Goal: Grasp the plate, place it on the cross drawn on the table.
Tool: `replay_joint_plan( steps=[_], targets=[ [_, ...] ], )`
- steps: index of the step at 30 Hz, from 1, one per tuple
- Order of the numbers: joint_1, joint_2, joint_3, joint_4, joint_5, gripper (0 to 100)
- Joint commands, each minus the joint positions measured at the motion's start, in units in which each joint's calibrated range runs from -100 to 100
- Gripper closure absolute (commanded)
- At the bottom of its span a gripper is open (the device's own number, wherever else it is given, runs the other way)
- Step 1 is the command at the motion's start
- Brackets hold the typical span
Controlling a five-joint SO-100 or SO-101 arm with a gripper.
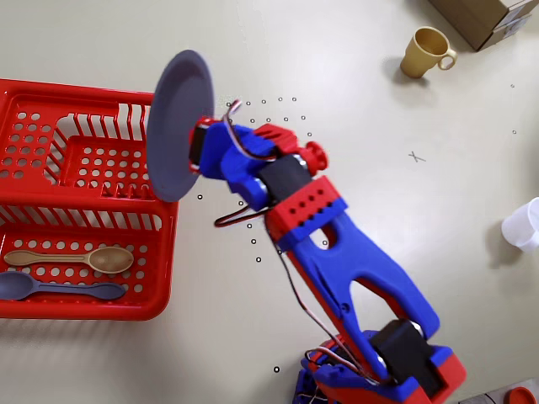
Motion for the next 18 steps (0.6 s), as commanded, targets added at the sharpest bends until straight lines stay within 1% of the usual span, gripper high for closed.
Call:
replay_joint_plan(
  steps=[1, 8, 12, 18],
  targets=[
    [1.70, -6.59, -2.06, -0.55, -0.34, 100],
    [5.64, -12.34, -1.06, -1.04, -1.17, 100],
    [8.23, -16.82, 1.93, -2.89, -2.74, 100],
    [13.90, -20.62, 2.11, -4.82, -5.91, 100]
  ],
)
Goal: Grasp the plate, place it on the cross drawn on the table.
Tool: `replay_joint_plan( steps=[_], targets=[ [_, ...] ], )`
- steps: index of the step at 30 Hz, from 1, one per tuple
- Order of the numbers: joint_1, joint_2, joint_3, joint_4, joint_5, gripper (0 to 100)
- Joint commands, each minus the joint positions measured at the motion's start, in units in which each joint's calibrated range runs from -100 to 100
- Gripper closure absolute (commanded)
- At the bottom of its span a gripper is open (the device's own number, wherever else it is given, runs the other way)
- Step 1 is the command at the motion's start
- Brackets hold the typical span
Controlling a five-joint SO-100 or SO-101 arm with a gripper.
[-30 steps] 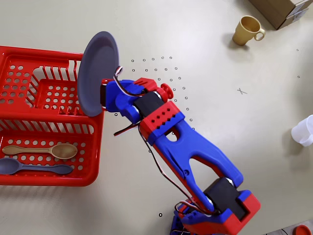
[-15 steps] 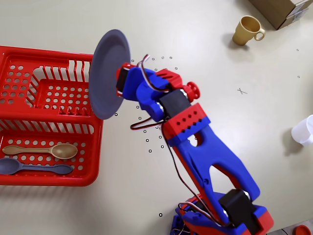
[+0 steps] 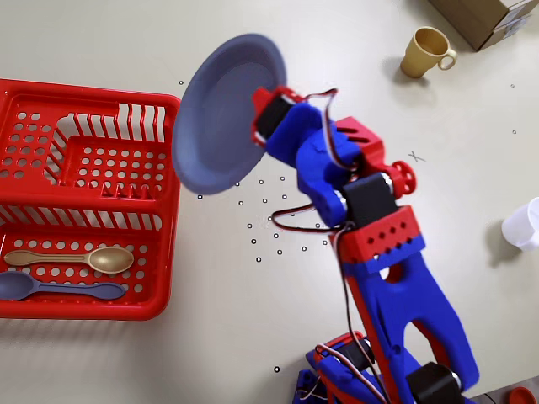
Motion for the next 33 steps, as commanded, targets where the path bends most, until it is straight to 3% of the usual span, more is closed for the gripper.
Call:
replay_joint_plan(
  steps=[1, 14, 33],
  targets=[
    [3.56, -5.28, -2.59, -2.02, -1.03, 100],
    [21.22, 5.63, -16.10, -3.06, -11.09, 100],
    [41.97, 25.66, -33.96, 10.30, -13.28, 100]
  ],
)
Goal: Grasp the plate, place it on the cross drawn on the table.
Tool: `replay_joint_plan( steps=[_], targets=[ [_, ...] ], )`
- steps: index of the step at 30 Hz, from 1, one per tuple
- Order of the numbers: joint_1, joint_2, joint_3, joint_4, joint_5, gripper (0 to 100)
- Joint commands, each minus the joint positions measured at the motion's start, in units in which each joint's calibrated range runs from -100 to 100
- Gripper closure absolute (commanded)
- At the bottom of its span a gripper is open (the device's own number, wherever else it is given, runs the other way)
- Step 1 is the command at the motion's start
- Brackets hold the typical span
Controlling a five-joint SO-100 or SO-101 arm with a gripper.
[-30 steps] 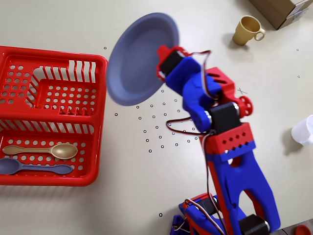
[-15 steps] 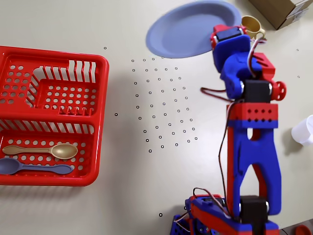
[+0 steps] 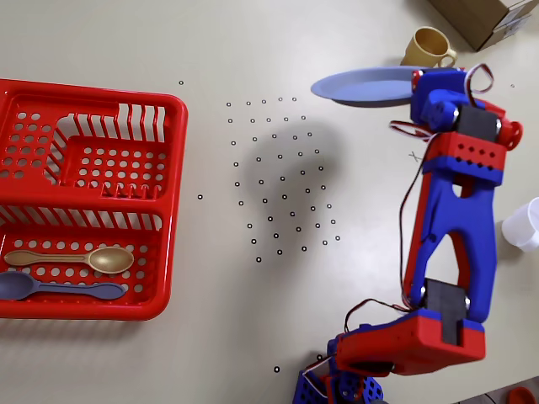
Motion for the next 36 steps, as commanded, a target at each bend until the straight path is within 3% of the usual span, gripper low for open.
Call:
replay_joint_plan(
  steps=[1, 11, 21, 36],
  targets=[
    [4.49, -1.78, -5.48, 0.04, 0.15, 100],
    [15.55, 3.72, -3.21, 0.44, 0.44, 100],
    [15.33, 9.13, 5.85, -11.15, -2.69, 100],
    [18.49, 13.10, 13.92, -22.98, 1.42, 100]
  ],
)
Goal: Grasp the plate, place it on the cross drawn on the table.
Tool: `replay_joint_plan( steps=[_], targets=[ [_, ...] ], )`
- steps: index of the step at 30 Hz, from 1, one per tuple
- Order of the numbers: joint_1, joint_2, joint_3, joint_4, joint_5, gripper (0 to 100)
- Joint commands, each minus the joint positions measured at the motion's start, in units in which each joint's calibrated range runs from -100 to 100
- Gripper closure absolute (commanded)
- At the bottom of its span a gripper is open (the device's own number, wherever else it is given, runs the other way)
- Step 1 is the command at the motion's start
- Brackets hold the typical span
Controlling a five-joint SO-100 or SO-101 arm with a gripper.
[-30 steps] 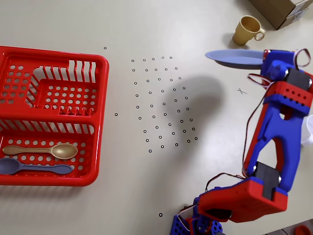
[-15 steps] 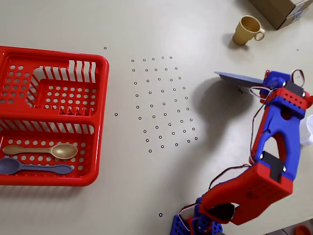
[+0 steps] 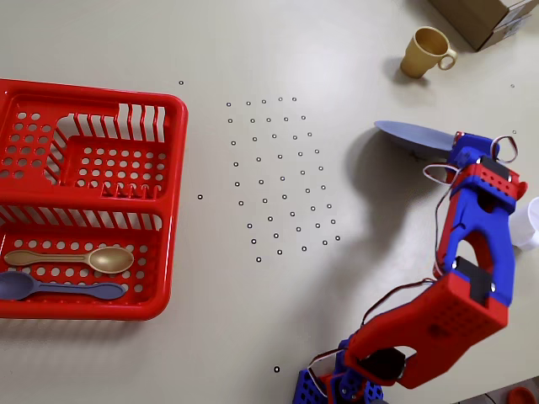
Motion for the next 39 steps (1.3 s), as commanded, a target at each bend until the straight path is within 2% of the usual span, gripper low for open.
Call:
replay_joint_plan(
  steps=[1, 8, 14, 21, 22, 26, 29, 33, 35, 39],
  targets=[
    [1.19, -1.76, 0.09, -0.86, 1.86, 100],
    [1.27, -2.02, 6.07, -4.32, 3.57, 87],
    [0.76, -4.13, 8.88, -4.81, 4.20, 84],
    [0.12, -16.98, 24.12, -6.09, 6.64, 81],
    [-0.31, -19.77, 26.20, -6.09, 6.11, 82],
    [-5.34, -31.18, 29.37, -3.92, 2.59, 100],
    [-10.65, -36.17, 27.02, 0.99, -2.20, 100],
    [-18.48, -40.48, 23.75, 1.47, -9.47, 100],
    [-22.50, -42.59, 23.39, 1.55, -11.72, 100],
    [-31.18, -49.86, 27.92, 2.20, -12.84, 100]
  ],
)
